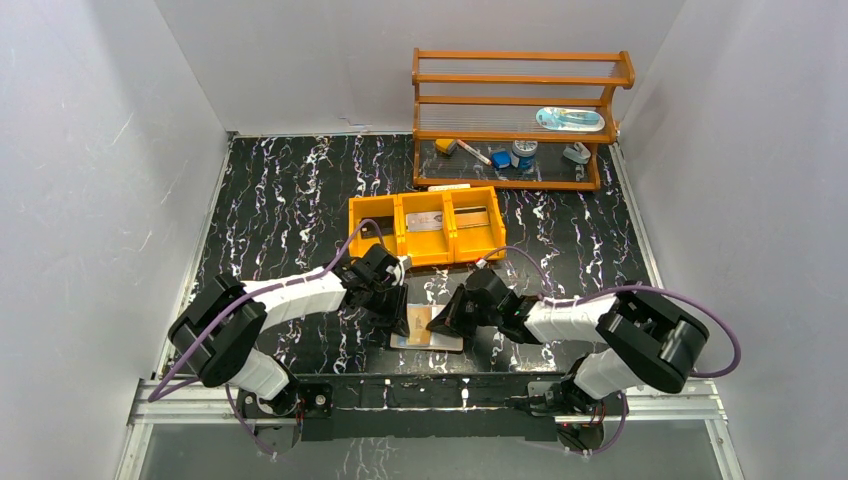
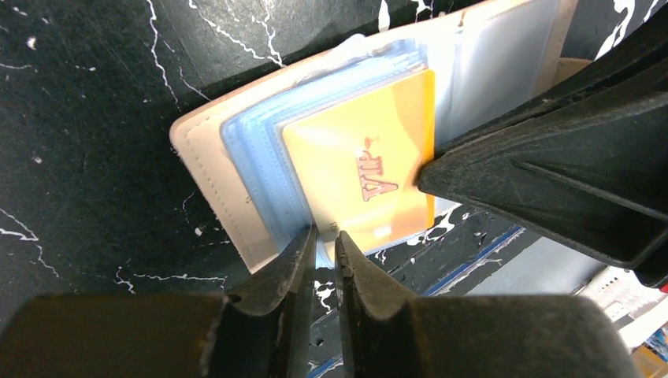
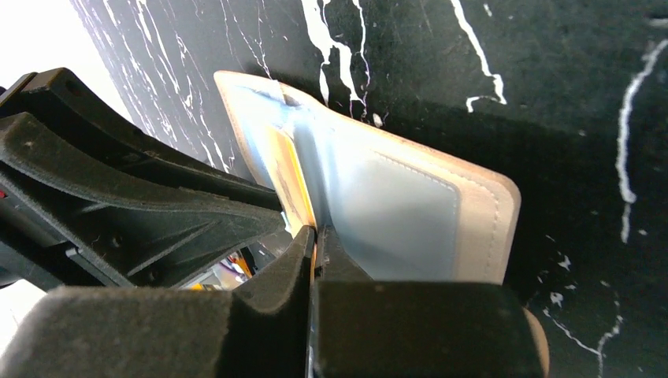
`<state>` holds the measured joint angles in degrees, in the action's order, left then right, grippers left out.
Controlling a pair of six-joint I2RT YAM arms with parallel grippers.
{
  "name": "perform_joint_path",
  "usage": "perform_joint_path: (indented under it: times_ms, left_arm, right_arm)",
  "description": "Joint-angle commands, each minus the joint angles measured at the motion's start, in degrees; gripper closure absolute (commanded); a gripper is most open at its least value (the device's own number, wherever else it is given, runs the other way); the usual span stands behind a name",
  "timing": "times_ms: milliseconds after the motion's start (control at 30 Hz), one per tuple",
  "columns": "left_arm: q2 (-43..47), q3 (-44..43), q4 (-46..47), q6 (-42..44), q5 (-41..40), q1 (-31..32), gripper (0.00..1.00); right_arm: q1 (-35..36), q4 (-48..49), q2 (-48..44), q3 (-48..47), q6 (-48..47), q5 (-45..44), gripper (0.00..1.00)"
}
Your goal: Take the credit cards out of the card holder
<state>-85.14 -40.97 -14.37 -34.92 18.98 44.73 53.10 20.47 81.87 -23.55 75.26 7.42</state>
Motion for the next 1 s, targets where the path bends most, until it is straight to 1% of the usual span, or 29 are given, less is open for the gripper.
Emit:
perform_joint_path:
  times_ms: [0, 200, 300, 367, 600, 667, 733, 833, 967]
  left_arm:
    - [-0.10, 2.12, -2.78, 0.24, -4.39, 0.40, 0.85]
    - [1.23, 2.26, -3.21, -0.10, -5.74, 0.45, 0.86]
    - [1.48, 2.00, -3.29, -0.07, -5.56, 0.44, 0.86]
    - [1.64, 1.81, -3.36, -0.06, -5.54, 0.44, 0.86]
    - [1.56, 1.27, -3.47, 0.19, -4.84, 0.45, 0.86]
    - [1.52, 1.14, -3.47, 0.18, -4.83, 0.45, 0.86]
    - [1.32, 1.03, -3.47, 0.22, -4.72, 0.45, 0.86]
    - [1.14, 0.92, -3.60, 0.27, -4.74, 0.45, 0.87]
    - [1.49, 1.07, -3.65, 0.03, -5.25, 0.45, 0.87]
  right_arm:
    - [-1.13, -2.22, -3.29, 1.33, -0.40, -1.91, 0.95]
    - [-1.48, -4.25, -4.59, 1.36, -1.06, -2.47, 0.92]
    - [-1.67, -3.72, -4.55, 1.40, -1.17, -1.82, 0.85]
    - [-1.78, -2.90, -4.23, 1.38, -1.02, -1.14, 0.79]
    - [-2.04, 1.99, -1.94, 1.85, -0.43, 1.72, 0.71]
    - [-2.05, 2.79, -1.13, 1.85, -0.37, 2.23, 0.71]
    - [-2.09, 4.05, -0.21, 1.92, -0.37, 2.97, 0.74]
    - [-2.18, 4.21, 0.40, 1.69, -0.39, 3.36, 0.84]
    - [-2.15, 2.88, -1.13, 1.99, -0.64, 2.19, 0.98]
